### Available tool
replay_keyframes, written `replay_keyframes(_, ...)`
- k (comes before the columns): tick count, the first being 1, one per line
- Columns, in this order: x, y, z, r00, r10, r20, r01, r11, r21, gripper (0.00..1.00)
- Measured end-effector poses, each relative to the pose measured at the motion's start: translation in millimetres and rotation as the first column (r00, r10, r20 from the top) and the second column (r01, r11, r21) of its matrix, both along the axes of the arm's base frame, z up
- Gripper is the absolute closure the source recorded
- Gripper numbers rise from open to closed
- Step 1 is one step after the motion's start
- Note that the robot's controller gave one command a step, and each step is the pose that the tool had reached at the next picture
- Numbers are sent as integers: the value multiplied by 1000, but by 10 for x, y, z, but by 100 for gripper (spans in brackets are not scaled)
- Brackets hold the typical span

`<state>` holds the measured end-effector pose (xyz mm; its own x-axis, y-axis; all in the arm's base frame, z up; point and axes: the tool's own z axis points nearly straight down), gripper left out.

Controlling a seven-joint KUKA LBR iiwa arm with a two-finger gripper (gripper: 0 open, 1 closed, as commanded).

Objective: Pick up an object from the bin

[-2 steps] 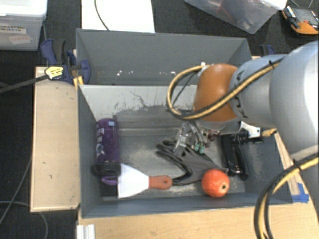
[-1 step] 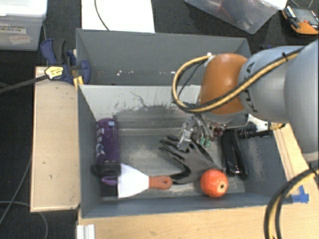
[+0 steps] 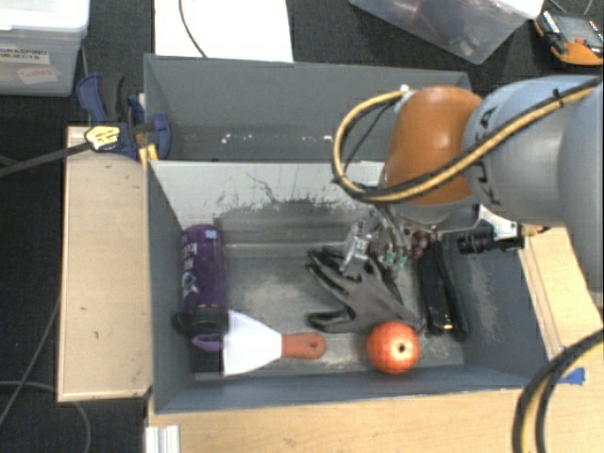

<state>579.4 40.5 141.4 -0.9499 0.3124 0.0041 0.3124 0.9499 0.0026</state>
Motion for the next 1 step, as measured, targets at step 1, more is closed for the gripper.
replay_keyframes(1,12,1,230,1000,1,6,-1,1000,1,100)
